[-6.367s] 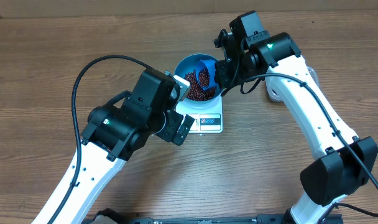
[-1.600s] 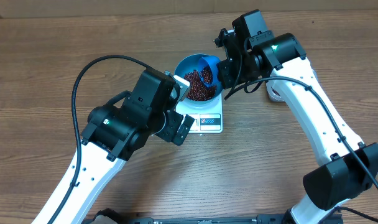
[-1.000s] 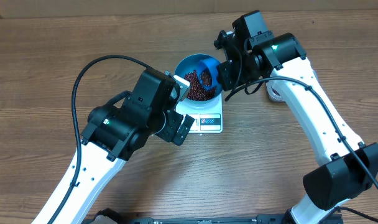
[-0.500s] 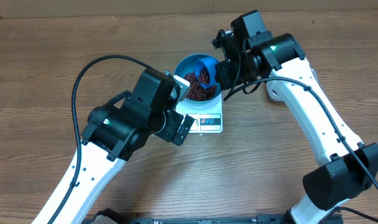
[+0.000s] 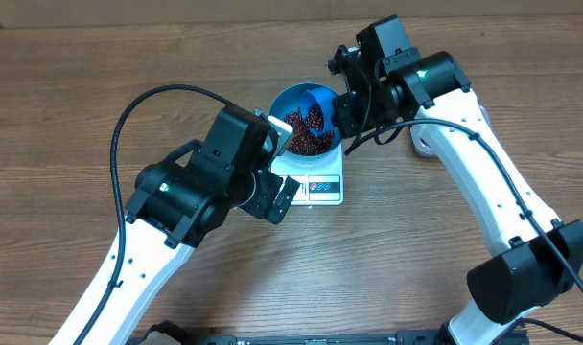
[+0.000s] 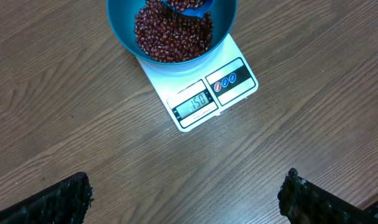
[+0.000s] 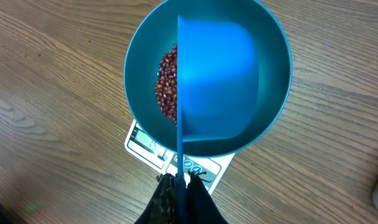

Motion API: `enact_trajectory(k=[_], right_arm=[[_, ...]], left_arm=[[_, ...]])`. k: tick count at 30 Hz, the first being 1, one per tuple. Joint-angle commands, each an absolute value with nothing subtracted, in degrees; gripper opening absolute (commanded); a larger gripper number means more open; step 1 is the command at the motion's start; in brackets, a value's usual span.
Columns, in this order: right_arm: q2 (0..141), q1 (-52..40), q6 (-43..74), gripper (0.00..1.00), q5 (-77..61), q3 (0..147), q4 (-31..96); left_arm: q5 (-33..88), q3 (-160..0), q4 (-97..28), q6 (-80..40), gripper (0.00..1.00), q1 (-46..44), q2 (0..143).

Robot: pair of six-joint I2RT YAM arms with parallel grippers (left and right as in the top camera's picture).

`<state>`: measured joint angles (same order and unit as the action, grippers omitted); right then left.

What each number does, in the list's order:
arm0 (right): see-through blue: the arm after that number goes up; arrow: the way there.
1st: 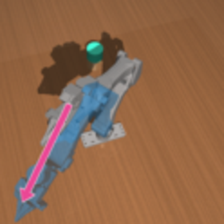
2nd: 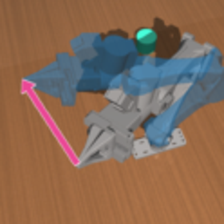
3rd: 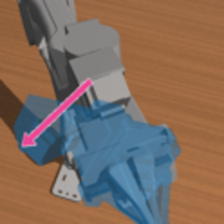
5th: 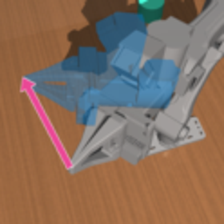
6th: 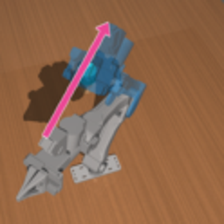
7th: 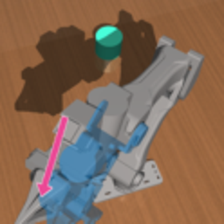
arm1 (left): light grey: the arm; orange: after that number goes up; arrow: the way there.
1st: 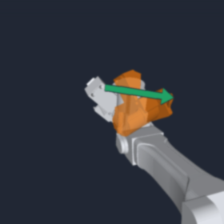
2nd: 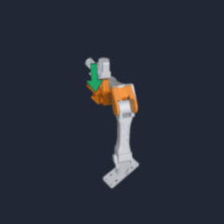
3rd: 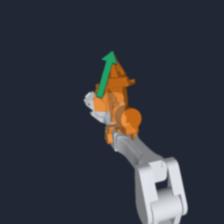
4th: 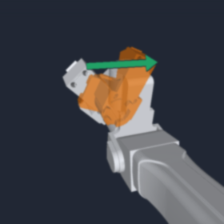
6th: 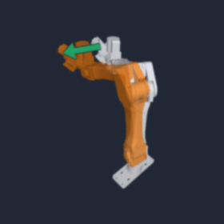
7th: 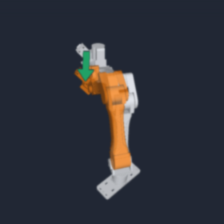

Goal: Scoop item into bowl and weigh 150g on scale
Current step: 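Keep shaking the blue scoop over the teal bowl with the right gripper, then carry the blue scoop right to the clear bean tub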

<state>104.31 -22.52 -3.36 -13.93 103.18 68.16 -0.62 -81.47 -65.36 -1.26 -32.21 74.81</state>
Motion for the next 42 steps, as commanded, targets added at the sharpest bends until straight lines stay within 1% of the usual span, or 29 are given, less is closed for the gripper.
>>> enact_trajectory(k=[1,15,27,31,36,42], right_arm=[[102.0,-22.3,-3.2,0.04,-13.6,105.2,67.8],[102.0,-22.3,-3.0,0.04,-14.3,105.2,67.9],[102.0,-18.5,-3.0,0.04,-29.7,105.1,67.8],[102.0,-16.4,-3.0,0.04,-34.4,105.1,67.9],[102.0,-12.3,-2.7,0.04,-35.3,105.1,69.2],[101.6,-3.6,-2.7,0.04,-35.3,105.1,71.5]], left_arm=[[0.0,-82.2,-65.4,-0.4,1.0,-31.9,75.0],[0.0,-82.2,-65.4,-0.4,1.0,-31.9,75.0],[0.0,-82.2,-65.4,-0.4,1.0,-31.9,75.0],[0.0,-82.2,-65.4,-0.4,1.0,-31.9,75.0],[0.0,-82.2,-65.4,-0.4,1.0,-31.9,75.0],[0.0,-82.2,-65.4,-0.4,1.0,-31.9,75.0]])
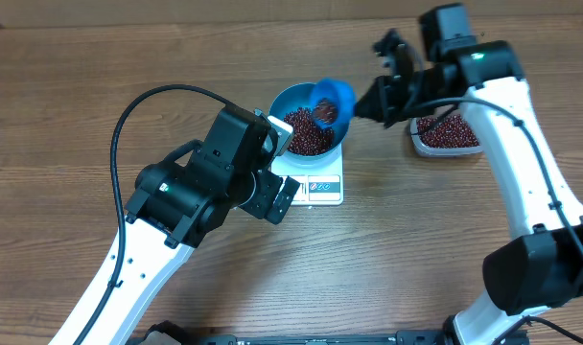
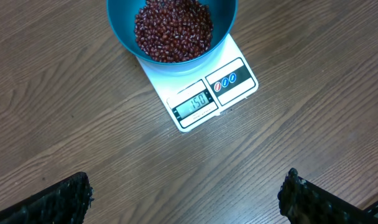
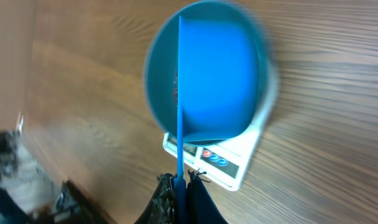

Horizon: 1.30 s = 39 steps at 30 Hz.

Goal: Scoop item into bowl and weigh 150g on scale
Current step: 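Carry the blue scoop right to the clear bean tub, then lower the scoop into the tub and open the right gripper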

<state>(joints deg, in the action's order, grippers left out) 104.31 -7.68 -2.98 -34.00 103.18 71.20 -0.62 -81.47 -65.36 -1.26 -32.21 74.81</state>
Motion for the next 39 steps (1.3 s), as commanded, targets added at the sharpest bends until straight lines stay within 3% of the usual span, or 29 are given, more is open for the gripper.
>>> enact_trajectory(k=[1,7,15,25,39], right_arm=[[101.2,-2.1,-2.8,0.04,-35.3,105.1,71.7],[96.0,6.5,-2.8,0.04,-32.8,105.1,71.7],[92.5,10.0,-1.4,0.04,-11.4,105.1,76.8],[92.6,8.6,3.9,0.04,5.4,102.5,80.7],[92.6,-2.2,6.1,0.04,20.4,102.5,81.6]], left_arm=[[0.0,-82.2,-65.4,-0.4,1.0,-31.9,75.0],[0.0,-82.2,-65.4,-0.4,0.99,-31.9,75.0],[0.0,-82.2,-65.4,-0.4,1.0,-31.9,75.0],[0.0,-82.2,-65.4,-0.4,0.99,-31.9,75.0],[0.0,-82.2,-65.4,-0.4,1.0,-31.9,75.0]])
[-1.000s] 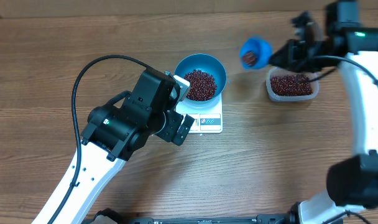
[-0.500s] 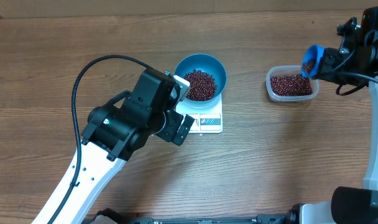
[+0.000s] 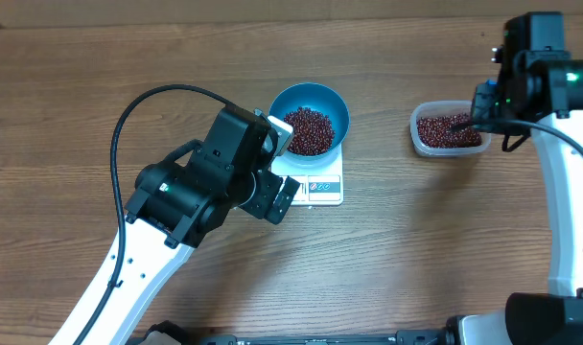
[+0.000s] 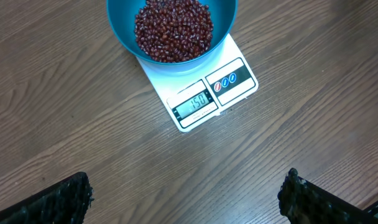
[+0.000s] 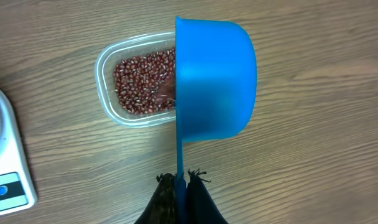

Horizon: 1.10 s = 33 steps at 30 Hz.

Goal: Scoop item into bowl and weigh 150g on scale
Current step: 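Lower the scoop into the tub and open the right gripper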

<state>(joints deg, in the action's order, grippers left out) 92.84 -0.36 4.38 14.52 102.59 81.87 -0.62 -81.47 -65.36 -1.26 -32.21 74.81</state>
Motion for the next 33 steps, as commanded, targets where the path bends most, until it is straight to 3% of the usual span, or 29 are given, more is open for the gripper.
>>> enact_trajectory(k=[1,26,33], right_arm=[[92.6,-2.7,6.1,0.04,21.0,102.5,81.6],[92.6,-4.2,7.5,0.04,22.8,102.5,83.1],[92.7,-2.3,7.5,0.04,-2.1,102.3,79.3]], left_arm=[[0.0,-82.2,-65.4,-0.4,1.0,-31.9,75.0],[0.0,-82.2,-65.4,-0.4,1.0,-31.9,75.0],[0.0,-82.2,-65.4,-0.4,1.0,-31.9,75.0]])
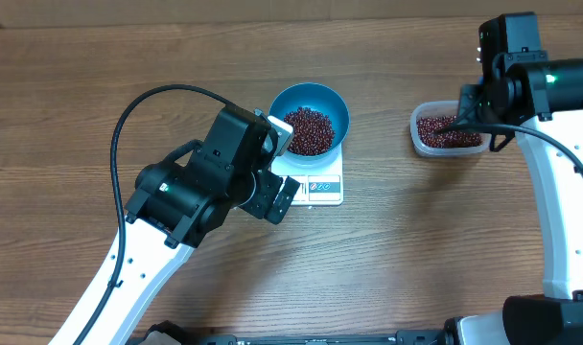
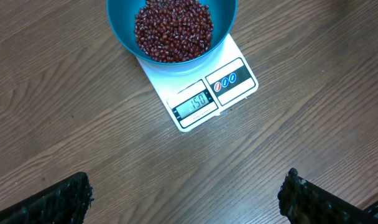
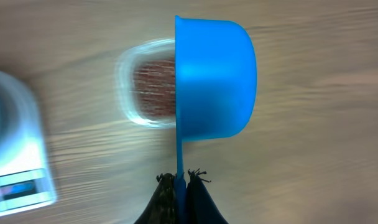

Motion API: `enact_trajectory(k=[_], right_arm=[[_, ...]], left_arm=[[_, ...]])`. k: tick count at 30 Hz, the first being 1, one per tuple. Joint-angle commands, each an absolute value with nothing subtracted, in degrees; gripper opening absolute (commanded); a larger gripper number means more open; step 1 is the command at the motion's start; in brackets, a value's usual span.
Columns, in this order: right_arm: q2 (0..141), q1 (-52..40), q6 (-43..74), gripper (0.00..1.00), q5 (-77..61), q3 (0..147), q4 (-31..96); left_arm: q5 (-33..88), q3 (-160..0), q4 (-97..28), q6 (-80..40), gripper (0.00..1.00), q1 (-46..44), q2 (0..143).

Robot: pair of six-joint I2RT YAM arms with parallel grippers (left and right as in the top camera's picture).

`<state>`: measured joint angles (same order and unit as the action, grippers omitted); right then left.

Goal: Scoop item into bowl and weigh 150g on scale
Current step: 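Lower the scoop into the tub and open the right gripper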

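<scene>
A blue bowl [image 1: 315, 108] of red beans [image 2: 173, 30] sits on the white scale [image 2: 209, 92], whose display [image 2: 195, 102] reads 150. My left gripper [image 2: 186, 196] hangs open above bare table in front of the scale, nothing between its fingers. At the far right my right gripper [image 3: 181, 180] is shut on the thin handle of a blue scoop [image 3: 214, 78]. The scoop is held over a clear tub [image 1: 447, 131] of red beans; the right wrist view is blurred. From overhead the scoop is hidden under the right arm.
The left arm's black cable [image 1: 157, 101] loops over the table to the left of the bowl. The white right arm [image 1: 560, 201] runs down the right edge of the table.
My right gripper with the scoop has shifted slightly toward the left; the tub and scale sit further right in its blurred view. Bowl, scale and left arm are unchanged.
The scoop was tipped inside the bowl with the scale at 150. Then my right gripper held it, with beans in it, at the bowl's right rim. Later it was over the tub at the right, where it remains. The reading stays 150.
</scene>
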<state>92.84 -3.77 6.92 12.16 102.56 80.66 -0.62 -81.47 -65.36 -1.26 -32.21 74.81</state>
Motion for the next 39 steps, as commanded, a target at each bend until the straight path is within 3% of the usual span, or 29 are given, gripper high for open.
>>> enact_trajectory(k=[1,17,31,33,36,38,39], right_arm=[[92.7,-1.4,7.5,0.04,-6.1,102.1,78.6],[92.8,10.8,14.0,0.04,-20.8,85.4,67.9],[92.8,14.0,26.9,0.04,-20.7,75.2,56.9],[92.8,14.0,26.8,0.28,-20.7,75.2,57.0],[92.8,14.0,26.8,0.31,-20.6,75.2,56.9],[92.8,14.0,26.9,0.43,-20.7,75.2,56.7],[92.8,14.0,27.0,0.43,-20.7,75.4,56.8]], left_arm=[[0.0,-82.2,-65.4,-0.4,1.0,-31.9,75.0],[0.0,-82.2,-65.4,-0.4,0.99,-31.9,75.0],[0.0,-82.2,-65.4,-0.4,1.0,-31.9,75.0],[0.0,-82.2,-65.4,-0.4,1.0,-31.9,75.0],[0.0,-82.2,-65.4,-0.4,1.0,-31.9,75.0],[0.0,-82.2,-65.4,-0.4,1.0,-31.9,75.0],[0.0,-82.2,-65.4,-0.4,1.0,-31.9,75.0]])
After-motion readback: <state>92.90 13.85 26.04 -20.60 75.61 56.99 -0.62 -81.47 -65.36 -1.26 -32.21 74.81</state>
